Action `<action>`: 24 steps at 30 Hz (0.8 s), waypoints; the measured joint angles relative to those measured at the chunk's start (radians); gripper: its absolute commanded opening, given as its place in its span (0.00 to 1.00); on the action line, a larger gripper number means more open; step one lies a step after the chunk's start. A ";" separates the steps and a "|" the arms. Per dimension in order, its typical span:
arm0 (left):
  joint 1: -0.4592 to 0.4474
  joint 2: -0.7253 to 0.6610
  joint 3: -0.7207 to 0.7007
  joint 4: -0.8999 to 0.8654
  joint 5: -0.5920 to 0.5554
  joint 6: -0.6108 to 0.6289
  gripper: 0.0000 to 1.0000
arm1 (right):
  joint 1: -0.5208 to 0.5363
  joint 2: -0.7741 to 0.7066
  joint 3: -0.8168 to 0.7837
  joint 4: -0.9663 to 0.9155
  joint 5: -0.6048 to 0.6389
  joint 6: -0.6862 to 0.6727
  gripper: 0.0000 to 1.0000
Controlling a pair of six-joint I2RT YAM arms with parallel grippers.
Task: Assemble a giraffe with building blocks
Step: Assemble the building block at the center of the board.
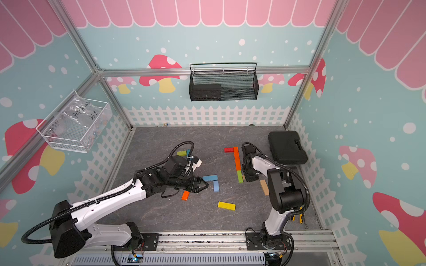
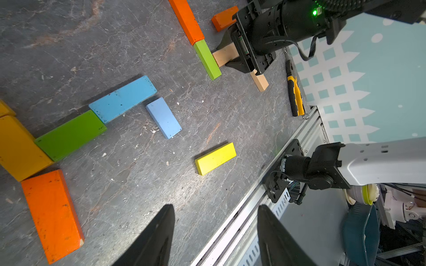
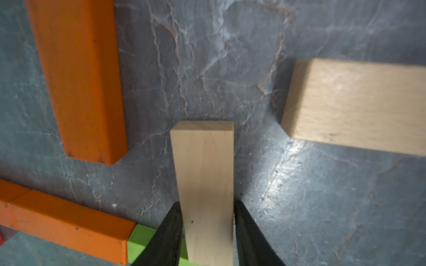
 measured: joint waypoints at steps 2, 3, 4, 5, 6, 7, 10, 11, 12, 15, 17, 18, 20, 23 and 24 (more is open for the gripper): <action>0.000 -0.003 0.000 -0.002 0.000 0.000 0.60 | 0.001 -0.001 0.000 0.000 0.003 -0.001 0.40; 0.000 -0.005 0.000 -0.002 0.000 0.000 0.60 | 0.001 -0.001 0.000 0.000 0.004 -0.001 0.40; 0.000 -0.005 0.000 -0.002 0.000 0.000 0.60 | 0.001 -0.001 0.000 -0.001 0.005 -0.002 0.40; 0.000 -0.005 0.000 -0.003 0.000 0.000 0.60 | 0.002 -0.001 0.000 -0.001 0.006 -0.004 0.40; 0.000 -0.005 0.000 -0.003 0.000 0.001 0.60 | 0.002 -0.001 0.000 -0.002 0.008 -0.005 0.40; 0.000 -0.005 0.000 -0.003 0.000 0.002 0.60 | 0.002 -0.001 0.000 -0.003 0.009 -0.008 0.40; 0.001 -0.005 0.000 -0.005 -0.002 0.003 0.60 | 0.002 -0.001 0.000 -0.007 0.016 -0.016 0.40; 0.001 -0.006 0.000 -0.005 -0.003 0.003 0.60 | 0.002 -0.002 0.000 -0.009 0.018 -0.020 0.40; 0.001 -0.006 0.000 -0.007 -0.003 0.003 0.60 | 0.002 -0.002 0.000 -0.011 0.021 -0.023 0.40; 0.001 -0.006 0.000 -0.007 -0.004 0.004 0.60 | 0.002 -0.005 -0.005 -0.015 0.025 -0.027 0.40; 0.001 -0.006 0.000 -0.007 -0.004 0.004 0.60 | 0.003 -0.008 -0.010 -0.016 0.026 -0.028 0.40; 0.001 -0.006 0.000 -0.007 -0.004 0.004 0.60 | 0.005 -0.009 -0.011 -0.015 0.027 -0.028 0.40; 0.001 -0.006 0.000 -0.007 -0.004 0.003 0.60 | 0.009 -0.011 -0.014 -0.014 0.028 -0.027 0.40; 0.001 -0.006 0.000 -0.007 -0.004 0.003 0.60 | 0.014 -0.012 -0.015 -0.014 0.031 -0.023 0.40; 0.001 -0.006 0.000 -0.007 -0.004 0.004 0.60 | 0.014 -0.012 -0.015 -0.013 0.031 -0.022 0.40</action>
